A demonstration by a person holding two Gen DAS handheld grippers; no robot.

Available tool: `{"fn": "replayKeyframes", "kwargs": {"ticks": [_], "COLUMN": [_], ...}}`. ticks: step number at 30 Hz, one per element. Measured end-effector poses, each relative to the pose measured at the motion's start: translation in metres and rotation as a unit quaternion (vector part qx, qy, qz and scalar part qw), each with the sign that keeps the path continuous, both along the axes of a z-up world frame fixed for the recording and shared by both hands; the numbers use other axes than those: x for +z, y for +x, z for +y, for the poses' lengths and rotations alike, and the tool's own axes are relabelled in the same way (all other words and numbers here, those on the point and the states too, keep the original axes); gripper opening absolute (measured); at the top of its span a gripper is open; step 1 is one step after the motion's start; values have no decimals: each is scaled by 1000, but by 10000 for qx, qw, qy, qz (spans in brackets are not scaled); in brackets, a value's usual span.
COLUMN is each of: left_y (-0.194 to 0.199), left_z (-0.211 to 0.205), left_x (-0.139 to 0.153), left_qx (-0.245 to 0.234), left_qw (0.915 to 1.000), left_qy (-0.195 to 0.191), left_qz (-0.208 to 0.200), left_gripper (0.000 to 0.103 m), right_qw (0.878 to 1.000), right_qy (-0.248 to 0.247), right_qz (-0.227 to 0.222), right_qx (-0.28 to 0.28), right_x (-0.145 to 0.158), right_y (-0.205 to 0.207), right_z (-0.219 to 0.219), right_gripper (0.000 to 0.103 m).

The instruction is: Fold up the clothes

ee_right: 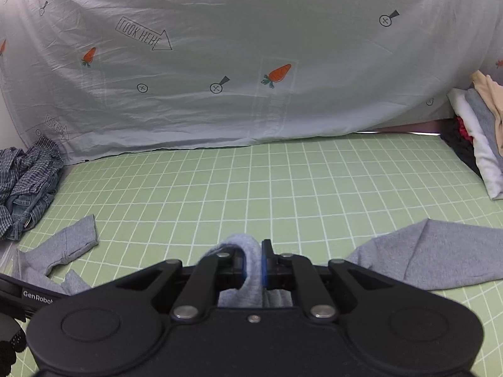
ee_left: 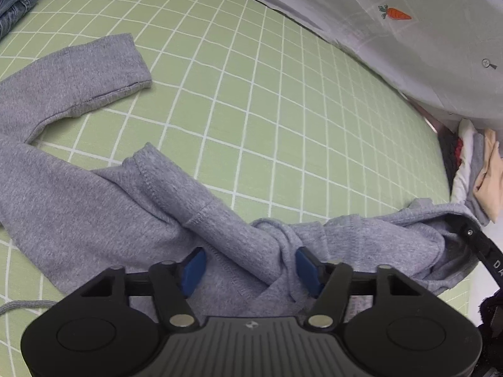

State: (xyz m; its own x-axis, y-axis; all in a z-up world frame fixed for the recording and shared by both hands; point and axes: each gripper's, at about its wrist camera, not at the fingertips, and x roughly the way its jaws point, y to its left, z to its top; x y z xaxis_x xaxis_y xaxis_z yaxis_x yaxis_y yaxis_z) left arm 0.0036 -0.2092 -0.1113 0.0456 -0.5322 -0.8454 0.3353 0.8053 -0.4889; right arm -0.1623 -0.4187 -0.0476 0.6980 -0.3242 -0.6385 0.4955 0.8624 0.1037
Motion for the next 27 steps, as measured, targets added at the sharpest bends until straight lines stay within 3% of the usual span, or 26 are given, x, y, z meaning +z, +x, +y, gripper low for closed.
{"fn": "replayKeyframes", "kwargs": {"ticks": [3, 6, 11, 13, 18, 19, 20, 23, 25, 27], "left_y": [3, 12, 25, 23, 21, 20, 19, 17, 19, 23], "left_z": [-2, 2, 15, 15, 19, 20, 21, 15, 8, -1], "left_x": [11, 31, 68, 78, 57, 52, 47, 42, 42, 42], "left_qx": [89, 262, 641, 638, 636, 636, 590, 490, 403, 256], "left_qw": [9997, 9982, 9914, 9881, 9907, 9911, 9915, 9912, 9906, 9905], "left_qy": [-114, -213, -556, -369, 111, 206, 284, 461, 511, 516], "left_qz": [-176, -486, -995, -1349, -1195, -1151, -1120, -1139, -1201, -1247], "left_gripper": [12, 9, 4, 0, 0, 0, 3, 35, 49, 61], "right_qw": [9998, 9988, 9980, 9970, 9930, 9950, 9960, 9915, 9861, 9860], "right_qy": [-62, -249, -453, -534, -737, -551, -257, 206, 479, 525], "right_qz": [-133, -314, -406, -442, -533, -256, 136, 684, 998, 953], "right_qx": [167, 266, -159, -329, -754, -792, -846, -1085, -1242, -1267], "right_x": [5, 16, 28, 33, 44, 32, 13, -18, -36, -38], "right_y": [4, 6, -2, -6, -14, -14, -16, -24, -30, -30], "right_z": [5, 8, -9, -16, -33, -38, -43, -52, -57, -61], "right_gripper": [9, 9, 8, 8, 9, 9, 9, 12, 28, 42]}}
